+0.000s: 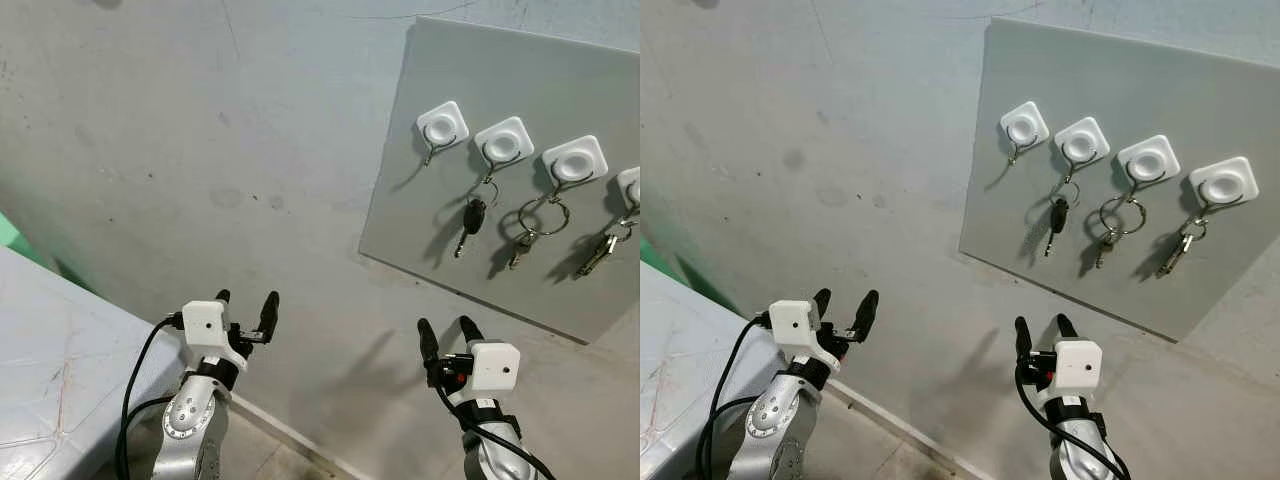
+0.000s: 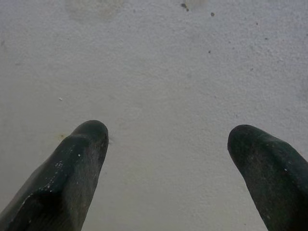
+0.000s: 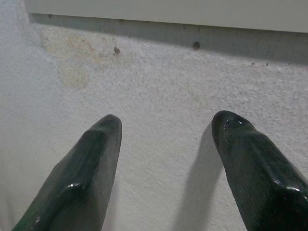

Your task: Hang keys on a hook

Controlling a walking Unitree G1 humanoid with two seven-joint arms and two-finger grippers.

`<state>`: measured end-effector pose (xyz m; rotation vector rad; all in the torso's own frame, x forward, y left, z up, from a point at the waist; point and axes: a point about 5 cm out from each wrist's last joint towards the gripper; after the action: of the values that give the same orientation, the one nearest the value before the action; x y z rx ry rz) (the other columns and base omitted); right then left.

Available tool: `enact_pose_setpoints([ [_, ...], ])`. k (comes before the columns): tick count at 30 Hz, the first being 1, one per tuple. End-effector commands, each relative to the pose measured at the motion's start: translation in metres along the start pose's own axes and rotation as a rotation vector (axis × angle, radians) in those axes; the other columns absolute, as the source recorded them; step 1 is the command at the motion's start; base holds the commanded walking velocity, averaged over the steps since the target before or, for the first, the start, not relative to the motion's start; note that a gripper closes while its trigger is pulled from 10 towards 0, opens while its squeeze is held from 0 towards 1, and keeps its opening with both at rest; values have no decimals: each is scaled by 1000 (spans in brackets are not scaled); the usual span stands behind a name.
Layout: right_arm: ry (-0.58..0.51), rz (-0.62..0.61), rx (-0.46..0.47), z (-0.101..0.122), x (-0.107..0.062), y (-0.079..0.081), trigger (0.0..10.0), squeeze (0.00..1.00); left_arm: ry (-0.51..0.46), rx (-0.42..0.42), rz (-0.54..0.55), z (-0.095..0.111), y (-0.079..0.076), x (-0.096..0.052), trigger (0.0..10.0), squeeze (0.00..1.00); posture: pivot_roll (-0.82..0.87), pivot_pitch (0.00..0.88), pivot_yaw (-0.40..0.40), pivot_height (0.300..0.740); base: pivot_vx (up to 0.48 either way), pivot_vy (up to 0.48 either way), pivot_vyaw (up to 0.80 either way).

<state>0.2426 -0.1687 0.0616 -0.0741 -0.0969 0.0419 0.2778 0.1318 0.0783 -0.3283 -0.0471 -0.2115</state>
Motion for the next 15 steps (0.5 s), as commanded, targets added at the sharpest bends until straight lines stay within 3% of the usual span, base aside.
enact_pose_setpoints([
  [1,11,-35,-4,-2,2,-8,10000,0,-14,6,-3,3,0,3,10000,0,4,0,-44,740,0,0,0],
  [15,43,-30,-5,-10,-2,-7,10000,0,49,20,1,-11,1,1,10000,0,1,0,-40,740,0,0,0],
])
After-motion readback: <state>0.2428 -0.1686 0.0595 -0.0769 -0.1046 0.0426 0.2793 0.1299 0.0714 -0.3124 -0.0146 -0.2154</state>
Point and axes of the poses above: a point about 5 cm out from each wrist's last joint towards the gripper, its own x axis pointing out of the wrist towards the gripper, its own z axis along the axis of the wrist's last joint, y = z × x, and after that the axes turned 6 degrees about -x, right-handed
